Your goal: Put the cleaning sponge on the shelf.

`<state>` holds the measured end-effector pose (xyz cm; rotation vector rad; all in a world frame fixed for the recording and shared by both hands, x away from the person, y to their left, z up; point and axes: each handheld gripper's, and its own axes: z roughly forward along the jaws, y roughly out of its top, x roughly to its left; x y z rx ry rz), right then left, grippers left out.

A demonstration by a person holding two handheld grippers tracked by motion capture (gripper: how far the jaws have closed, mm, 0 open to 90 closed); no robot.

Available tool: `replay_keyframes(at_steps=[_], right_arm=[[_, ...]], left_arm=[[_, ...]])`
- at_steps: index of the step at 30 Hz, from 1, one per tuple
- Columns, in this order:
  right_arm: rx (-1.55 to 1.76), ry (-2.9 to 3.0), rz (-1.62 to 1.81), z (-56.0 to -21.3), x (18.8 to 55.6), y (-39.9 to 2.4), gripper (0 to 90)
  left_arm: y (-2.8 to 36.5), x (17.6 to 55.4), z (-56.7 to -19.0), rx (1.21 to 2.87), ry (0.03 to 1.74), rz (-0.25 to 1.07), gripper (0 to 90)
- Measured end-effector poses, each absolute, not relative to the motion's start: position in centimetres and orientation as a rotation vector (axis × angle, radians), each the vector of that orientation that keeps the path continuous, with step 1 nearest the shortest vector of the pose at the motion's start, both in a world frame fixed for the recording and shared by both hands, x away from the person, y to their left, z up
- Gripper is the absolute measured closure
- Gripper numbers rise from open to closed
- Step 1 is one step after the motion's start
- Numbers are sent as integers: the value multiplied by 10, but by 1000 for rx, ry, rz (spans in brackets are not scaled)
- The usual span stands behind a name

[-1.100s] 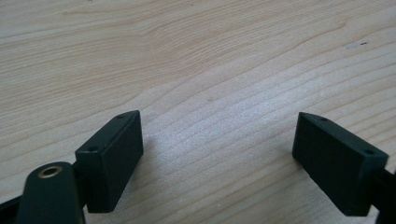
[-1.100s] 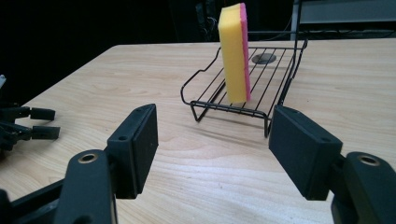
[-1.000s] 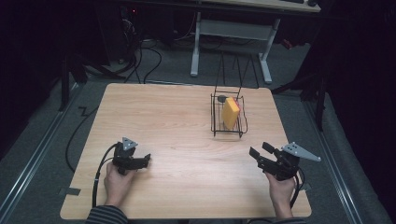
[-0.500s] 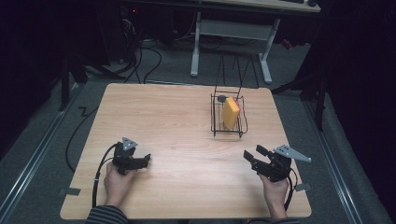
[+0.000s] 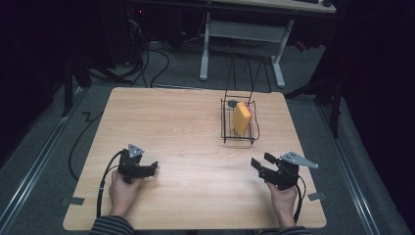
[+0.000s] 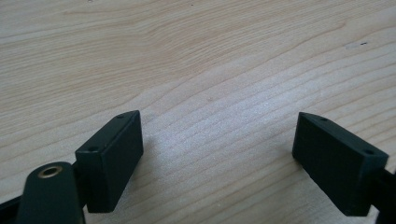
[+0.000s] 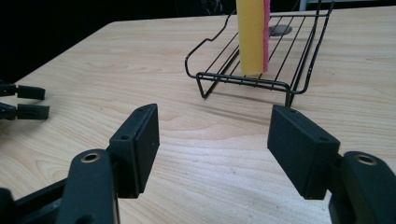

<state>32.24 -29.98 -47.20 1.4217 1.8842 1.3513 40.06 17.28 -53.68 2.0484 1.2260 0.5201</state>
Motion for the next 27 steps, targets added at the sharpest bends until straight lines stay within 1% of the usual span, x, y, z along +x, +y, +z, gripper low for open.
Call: replay_keyframes(at_steps=[27], right_arm=[[1476, 1910, 1232, -496, 342, -295, 355]], left_arm=[[173, 401, -537, 2047, 1225, 520, 168]])
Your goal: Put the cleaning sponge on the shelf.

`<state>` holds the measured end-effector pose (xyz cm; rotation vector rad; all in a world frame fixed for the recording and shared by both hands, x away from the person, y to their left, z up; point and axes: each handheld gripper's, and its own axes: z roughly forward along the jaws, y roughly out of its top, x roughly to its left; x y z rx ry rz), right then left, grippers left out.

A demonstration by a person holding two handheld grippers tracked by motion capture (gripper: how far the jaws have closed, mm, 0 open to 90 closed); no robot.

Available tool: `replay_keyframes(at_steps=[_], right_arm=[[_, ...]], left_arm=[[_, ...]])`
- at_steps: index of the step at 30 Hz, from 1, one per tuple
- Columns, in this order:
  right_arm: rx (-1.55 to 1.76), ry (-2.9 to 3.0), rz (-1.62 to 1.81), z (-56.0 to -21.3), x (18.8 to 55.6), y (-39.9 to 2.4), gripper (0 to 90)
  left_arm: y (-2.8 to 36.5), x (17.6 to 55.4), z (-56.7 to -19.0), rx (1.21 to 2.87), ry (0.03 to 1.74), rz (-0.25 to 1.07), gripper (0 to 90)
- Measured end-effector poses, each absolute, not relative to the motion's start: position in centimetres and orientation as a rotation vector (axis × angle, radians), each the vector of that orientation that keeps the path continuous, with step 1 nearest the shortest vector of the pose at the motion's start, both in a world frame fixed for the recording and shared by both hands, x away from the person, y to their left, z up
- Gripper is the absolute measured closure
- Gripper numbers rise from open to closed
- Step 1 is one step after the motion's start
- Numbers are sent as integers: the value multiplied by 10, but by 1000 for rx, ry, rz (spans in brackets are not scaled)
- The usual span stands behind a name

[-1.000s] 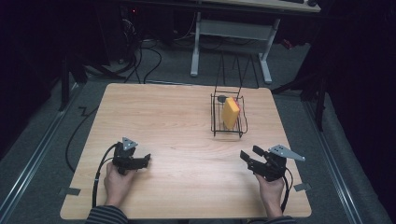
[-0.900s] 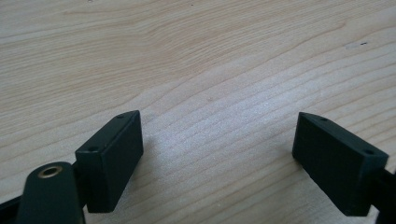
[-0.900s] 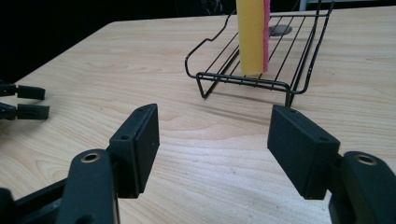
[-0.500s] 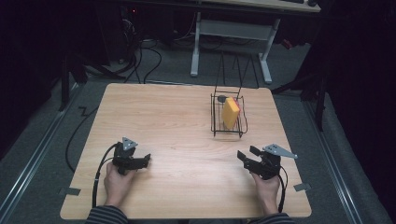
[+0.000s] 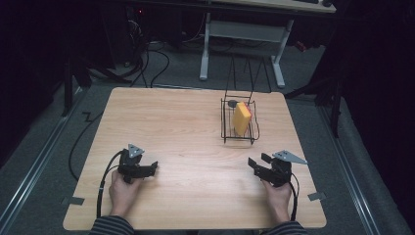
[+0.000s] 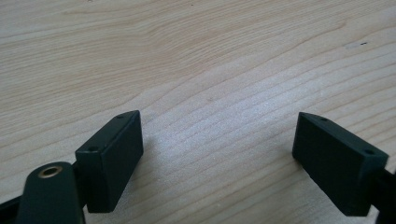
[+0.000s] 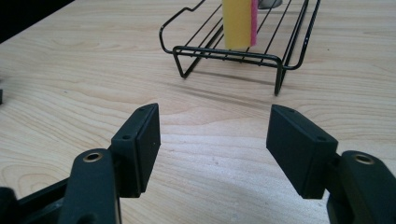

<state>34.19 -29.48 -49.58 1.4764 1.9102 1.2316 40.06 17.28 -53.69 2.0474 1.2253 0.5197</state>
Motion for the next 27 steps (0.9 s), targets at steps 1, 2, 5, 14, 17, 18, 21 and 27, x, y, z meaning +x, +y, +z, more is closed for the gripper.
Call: replay_keyframes(at_steps=[1, 2, 5, 14, 17, 18, 21, 27], right_arm=[[1476, 1913, 1225, -496, 343, -295, 355], [1476, 1914, 1216, -497, 343, -294, 356], [1481, 1922, 1185, -500, 346, -292, 355], [1497, 1938, 1132, -507, 354, -291, 358], [1496, 1946, 1115, -509, 356, -290, 358], [1500, 1948, 1108, -510, 356, -290, 358], [1513, 1953, 1088, -512, 358, -290, 358], [1512, 1964, 1045, -515, 361, -290, 359]], left_arm=[[173, 401, -537, 2047, 1225, 520, 168], [173, 401, -537, 2047, 1225, 520, 168], [173, 401, -537, 2048, 1226, 520, 168], [173, 401, -537, 2047, 1226, 520, 168], [173, 401, -537, 2047, 1226, 520, 168], [173, 401, -537, 2047, 1226, 520, 168], [173, 401, -537, 2047, 1226, 520, 168], [173, 401, -537, 2047, 1226, 520, 168]])
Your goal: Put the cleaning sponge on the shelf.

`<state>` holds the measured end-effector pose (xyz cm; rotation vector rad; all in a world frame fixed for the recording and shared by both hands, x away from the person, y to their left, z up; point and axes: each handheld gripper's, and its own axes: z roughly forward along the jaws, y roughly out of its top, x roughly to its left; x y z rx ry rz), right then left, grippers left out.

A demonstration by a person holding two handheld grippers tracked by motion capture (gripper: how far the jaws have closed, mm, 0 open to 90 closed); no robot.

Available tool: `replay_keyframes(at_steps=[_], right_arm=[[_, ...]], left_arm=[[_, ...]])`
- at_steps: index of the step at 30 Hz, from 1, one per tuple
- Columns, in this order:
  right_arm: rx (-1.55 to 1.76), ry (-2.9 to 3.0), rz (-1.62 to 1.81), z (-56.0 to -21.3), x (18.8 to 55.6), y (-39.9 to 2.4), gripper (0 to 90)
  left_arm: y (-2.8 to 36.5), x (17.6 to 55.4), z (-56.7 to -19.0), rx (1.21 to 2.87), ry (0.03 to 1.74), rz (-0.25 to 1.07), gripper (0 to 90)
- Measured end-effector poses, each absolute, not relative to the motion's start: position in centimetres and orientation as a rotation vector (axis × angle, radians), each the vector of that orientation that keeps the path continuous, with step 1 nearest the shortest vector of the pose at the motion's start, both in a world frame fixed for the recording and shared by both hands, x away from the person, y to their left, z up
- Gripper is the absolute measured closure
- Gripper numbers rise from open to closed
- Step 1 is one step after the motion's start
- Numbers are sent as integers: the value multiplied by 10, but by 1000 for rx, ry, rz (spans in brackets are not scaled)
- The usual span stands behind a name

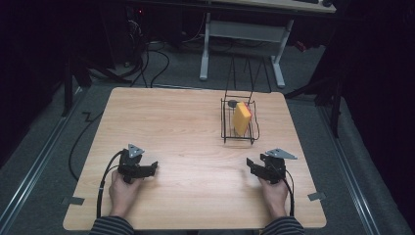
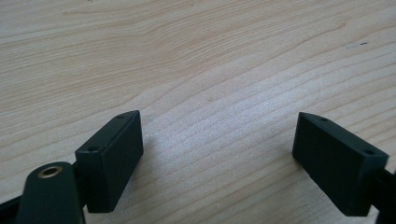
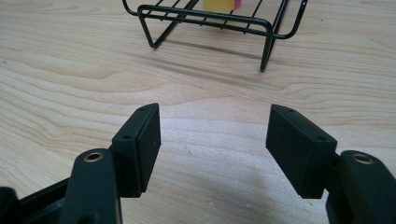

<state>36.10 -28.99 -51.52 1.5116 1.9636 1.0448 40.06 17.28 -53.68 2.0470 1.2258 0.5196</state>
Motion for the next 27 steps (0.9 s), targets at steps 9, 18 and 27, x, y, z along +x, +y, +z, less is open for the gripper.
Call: replay_keyframes(at_steps=[9, 18, 27], right_arm=[[1515, 1974, 990, -519, 365, -290, 358], [1533, 1991, 931, -524, 369, -290, 357], [1542, 2003, 870, -529, 372, -288, 350]], left_arm=[[173, 401, -537, 2047, 1226, 519, 168], [173, 401, -537, 2047, 1226, 519, 168], [173, 401, -537, 2047, 1225, 519, 168]])
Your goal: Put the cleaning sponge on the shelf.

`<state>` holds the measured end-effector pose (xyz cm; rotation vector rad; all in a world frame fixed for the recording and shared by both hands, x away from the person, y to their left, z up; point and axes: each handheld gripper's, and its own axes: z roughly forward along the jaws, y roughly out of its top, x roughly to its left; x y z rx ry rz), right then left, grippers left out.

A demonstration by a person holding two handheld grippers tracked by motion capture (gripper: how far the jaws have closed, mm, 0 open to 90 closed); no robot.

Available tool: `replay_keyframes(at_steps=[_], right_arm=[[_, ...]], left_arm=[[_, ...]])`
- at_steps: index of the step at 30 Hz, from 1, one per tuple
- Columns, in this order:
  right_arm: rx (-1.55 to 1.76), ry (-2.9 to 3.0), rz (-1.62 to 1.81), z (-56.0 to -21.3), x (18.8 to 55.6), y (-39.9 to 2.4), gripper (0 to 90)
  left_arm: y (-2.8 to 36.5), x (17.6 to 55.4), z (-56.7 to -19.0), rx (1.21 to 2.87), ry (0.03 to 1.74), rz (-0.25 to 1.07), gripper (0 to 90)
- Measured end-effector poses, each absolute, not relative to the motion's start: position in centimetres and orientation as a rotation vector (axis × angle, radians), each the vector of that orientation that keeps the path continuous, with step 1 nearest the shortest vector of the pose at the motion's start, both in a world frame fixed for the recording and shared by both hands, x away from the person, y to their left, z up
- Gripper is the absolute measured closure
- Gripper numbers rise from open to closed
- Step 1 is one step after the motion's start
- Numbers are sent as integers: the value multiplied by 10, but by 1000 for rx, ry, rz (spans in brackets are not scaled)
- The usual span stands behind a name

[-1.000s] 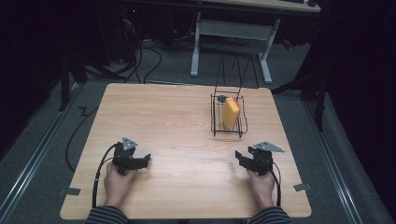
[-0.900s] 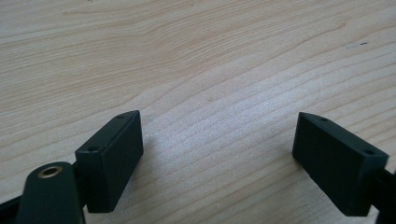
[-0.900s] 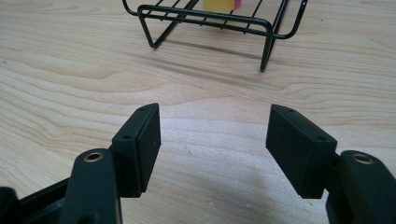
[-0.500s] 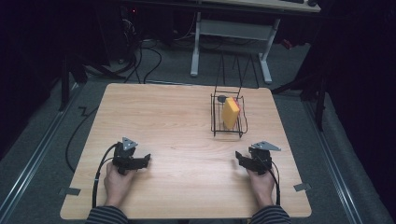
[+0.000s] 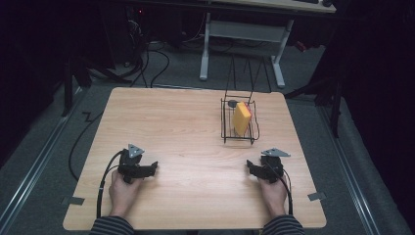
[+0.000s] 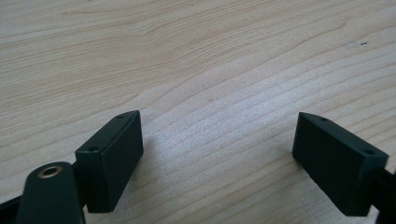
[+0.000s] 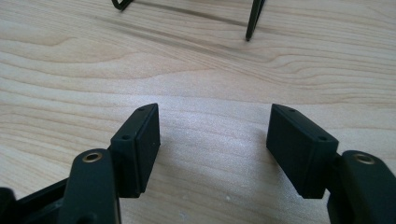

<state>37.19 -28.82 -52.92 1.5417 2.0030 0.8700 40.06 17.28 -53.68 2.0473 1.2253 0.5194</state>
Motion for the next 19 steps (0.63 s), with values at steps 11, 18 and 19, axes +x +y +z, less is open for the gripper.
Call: replay_keyframes(at_steps=[11, 18, 19], right_arm=[[1511, 1996, 835, -531, 371, -284, 331], [1515, 1995, 834, -531, 371, -284, 331], [1514, 1995, 834, -531, 371, -284, 331]], left_arm=[[173, 400, -537, 2046, 1225, 518, 169], [173, 400, -537, 2042, 1227, 519, 169], [173, 400, -537, 2042, 1227, 519, 168]])
